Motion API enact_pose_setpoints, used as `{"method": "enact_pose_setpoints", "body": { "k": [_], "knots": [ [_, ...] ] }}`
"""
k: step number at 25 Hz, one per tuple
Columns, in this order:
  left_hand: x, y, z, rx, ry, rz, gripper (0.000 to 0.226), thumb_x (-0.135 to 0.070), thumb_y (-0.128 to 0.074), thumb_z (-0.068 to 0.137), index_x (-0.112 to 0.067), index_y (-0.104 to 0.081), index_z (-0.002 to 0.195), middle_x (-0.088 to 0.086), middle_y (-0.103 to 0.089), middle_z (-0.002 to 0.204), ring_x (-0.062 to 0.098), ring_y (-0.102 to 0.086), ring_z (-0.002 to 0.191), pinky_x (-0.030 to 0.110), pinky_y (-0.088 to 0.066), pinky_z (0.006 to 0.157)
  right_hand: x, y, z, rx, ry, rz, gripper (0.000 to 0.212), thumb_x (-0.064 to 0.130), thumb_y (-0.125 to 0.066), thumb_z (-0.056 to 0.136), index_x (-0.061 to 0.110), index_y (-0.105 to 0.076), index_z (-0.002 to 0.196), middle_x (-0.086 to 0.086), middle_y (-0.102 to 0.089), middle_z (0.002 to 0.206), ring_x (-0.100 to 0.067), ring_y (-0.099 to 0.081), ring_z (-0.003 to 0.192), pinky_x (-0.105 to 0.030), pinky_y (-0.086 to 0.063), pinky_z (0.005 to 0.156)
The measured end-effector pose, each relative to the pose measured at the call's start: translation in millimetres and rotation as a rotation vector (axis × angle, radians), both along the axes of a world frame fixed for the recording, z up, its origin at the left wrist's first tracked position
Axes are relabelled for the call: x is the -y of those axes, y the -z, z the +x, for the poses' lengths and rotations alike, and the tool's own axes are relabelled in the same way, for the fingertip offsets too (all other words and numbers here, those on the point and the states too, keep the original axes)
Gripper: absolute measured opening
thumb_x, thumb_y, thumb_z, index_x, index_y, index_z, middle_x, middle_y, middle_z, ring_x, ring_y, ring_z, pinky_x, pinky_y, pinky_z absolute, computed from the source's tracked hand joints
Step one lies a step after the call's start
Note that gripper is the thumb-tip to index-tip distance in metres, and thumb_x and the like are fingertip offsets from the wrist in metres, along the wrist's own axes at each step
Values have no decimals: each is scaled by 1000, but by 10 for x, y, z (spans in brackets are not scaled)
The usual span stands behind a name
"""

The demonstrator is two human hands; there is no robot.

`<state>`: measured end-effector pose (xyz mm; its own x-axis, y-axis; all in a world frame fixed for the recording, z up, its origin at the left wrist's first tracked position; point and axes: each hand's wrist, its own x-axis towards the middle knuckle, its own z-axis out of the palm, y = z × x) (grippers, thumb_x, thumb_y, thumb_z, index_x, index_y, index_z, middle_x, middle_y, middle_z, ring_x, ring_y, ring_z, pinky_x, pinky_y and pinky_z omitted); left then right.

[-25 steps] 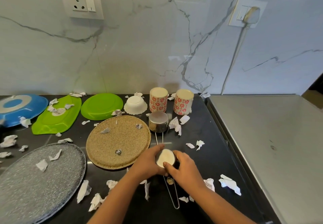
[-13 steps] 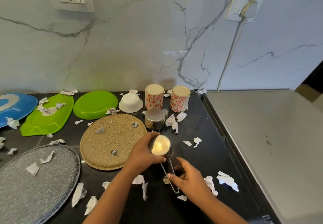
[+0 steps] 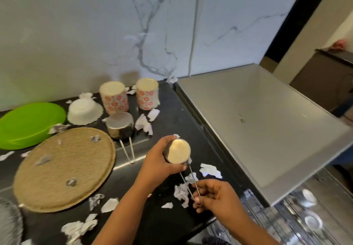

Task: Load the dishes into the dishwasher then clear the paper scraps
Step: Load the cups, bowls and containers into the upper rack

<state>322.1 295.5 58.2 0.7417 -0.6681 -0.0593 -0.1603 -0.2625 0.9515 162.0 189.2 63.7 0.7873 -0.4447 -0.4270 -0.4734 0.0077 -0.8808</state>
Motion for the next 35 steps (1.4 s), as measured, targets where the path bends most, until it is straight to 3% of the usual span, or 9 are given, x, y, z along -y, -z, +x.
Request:
{"method": "enact_pose_setpoints", "body": {
  "k": [6,9,12,18,22,25,28,31,35],
  "knots": [
    [670,27,-440,-13,215,20,78,-20,-90,54,-43,-47,115,-16,-57,114,6,-57,106,20,-49,86,390,19,-689,34,249,47,26,-21,-58,77,2,-66,86,-8,-66,60,-18,-64,53,-26,-53,51],
    [952,34,-768,33,319,56,88,-39,-87,45,-36,-49,124,-14,-57,120,6,-56,111,32,-48,97,608,89,-1060,16,287,79,28,-24,-60,73,3,-66,73,-10,-66,59,-17,-62,51,-26,-53,51],
    [1253,41,-1182,102,409,88,86,-41,-82,47,-31,-50,126,-14,-55,121,5,-52,115,32,-43,102,853,196,-1467,-17,334,114,31,-27,-61,69,4,-66,67,-17,-66,62,-22,-61,52,-32,-54,52],
    [1853,252,-1954,40,532,140,76,-29,-88,50,-48,-47,111,-13,-52,120,4,-54,110,30,-49,97,1393,420,-2382,-96,430,149,23,-25,-62,69,-2,-67,71,-21,-67,65,-28,-64,56,-31,-53,49],
    [2210,433,-2414,41,621,212,76,-24,-87,59,-37,-47,122,-14,-51,120,1,-53,108,23,-48,94,1736,619,-2906,-167,433,134,19,-22,-65,68,-6,-67,77,-20,-69,67,-25,-65,55,-29,-52,51],
    [2417,579,-2689,-22,611,262,75,-24,-87,59,-43,-44,117,-20,-51,117,3,-54,109,17,-44,91,1913,713,-3153,-193,434,153,19,-22,-65,68,-4,-68,75,-17,-69,65,-20,-64,53,-26,-51,49],
    [2567,775,-2937,-12,565,359,80,-31,-86,60,-33,-44,127,-15,-51,121,7,-50,113,25,-40,99,2098,856,-3359,-214,423,188,26,-23,-61,67,1,-69,69,-18,-68,63,-20,-62,51,-26,-50,47],
    [2679,970,-3128,12,544,452,84,-31,-86,61,-26,-43,133,-10,-51,127,11,-47,119,35,-39,105,2262,1089,-3507,-272,402,197,23,-23,-58,67,-4,-68,74,-15,-68,61,-19,-61,50,-26,-49,47],
    [2835,1120,-3296,44,572,522,85,-25,-82,68,-23,-37,141,-6,-46,135,11,-41,126,25,-32,105,2285,1377,-3554,-355,381,256,23,-24,-54,69,-4,-65,72,-13,-66,58,-19,-62,47,-25,-50,46]
  ]
}}
